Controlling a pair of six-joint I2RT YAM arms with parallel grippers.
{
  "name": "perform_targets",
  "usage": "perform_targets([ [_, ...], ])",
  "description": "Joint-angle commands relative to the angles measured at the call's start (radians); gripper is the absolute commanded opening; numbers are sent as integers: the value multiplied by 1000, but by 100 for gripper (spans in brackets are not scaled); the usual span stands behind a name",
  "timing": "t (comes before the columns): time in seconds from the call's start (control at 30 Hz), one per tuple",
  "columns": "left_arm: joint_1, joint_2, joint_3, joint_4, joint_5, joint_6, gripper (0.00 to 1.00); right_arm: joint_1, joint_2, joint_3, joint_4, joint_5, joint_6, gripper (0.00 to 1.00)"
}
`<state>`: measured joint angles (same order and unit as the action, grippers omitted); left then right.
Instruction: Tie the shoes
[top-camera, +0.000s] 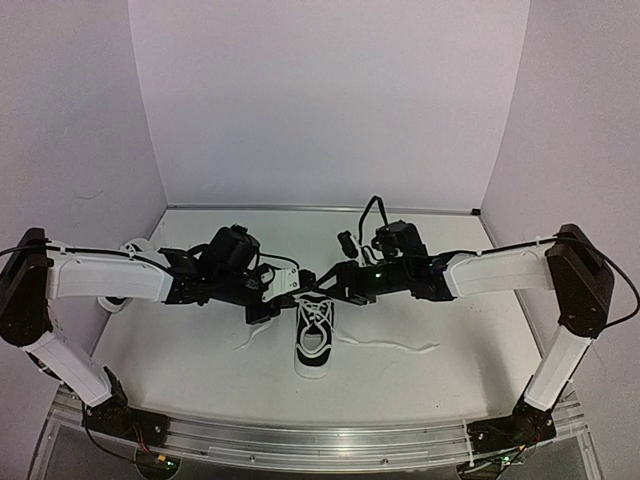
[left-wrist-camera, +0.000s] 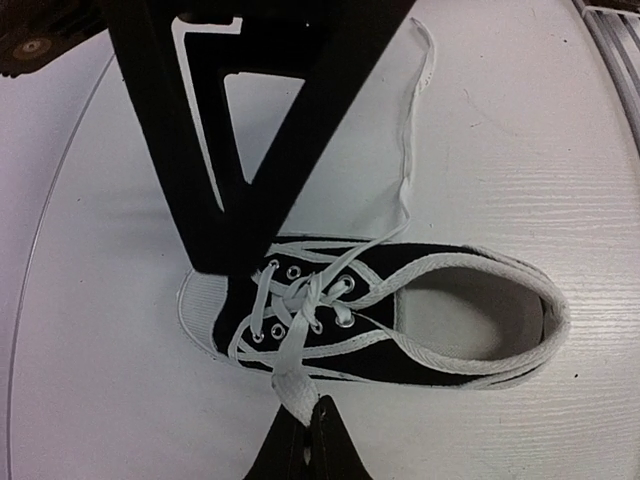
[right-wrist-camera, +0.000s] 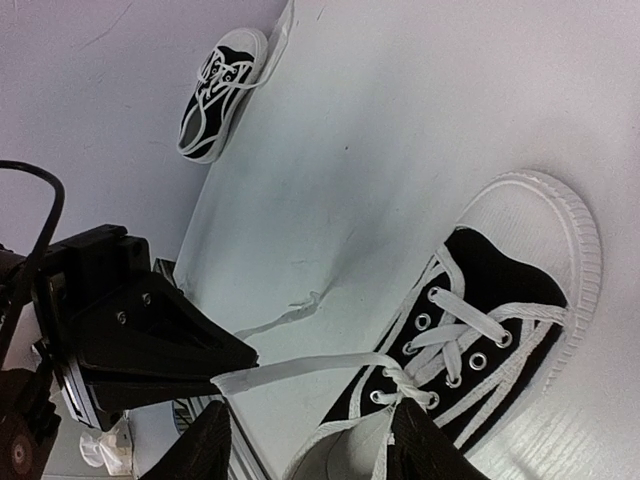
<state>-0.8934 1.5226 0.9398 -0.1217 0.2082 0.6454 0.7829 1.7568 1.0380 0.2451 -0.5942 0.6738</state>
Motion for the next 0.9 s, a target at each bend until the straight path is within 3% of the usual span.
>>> perform_targets([
  [0.0, -6, 6, 0, 35, -35, 34, 4, 30, 51, 65, 49, -38, -38, 52],
  [0.2, -6, 2, 0, 39, -47, 48, 3, 32, 102, 87, 63, -80, -110, 52],
  [0.57, -6, 21, 1, 43, -56, 57, 3, 41, 156, 134, 112, -135, -77, 51],
  [0.87, -6, 36, 3, 54, -55, 59, 3, 44, 184, 146, 124, -145, -59, 39],
])
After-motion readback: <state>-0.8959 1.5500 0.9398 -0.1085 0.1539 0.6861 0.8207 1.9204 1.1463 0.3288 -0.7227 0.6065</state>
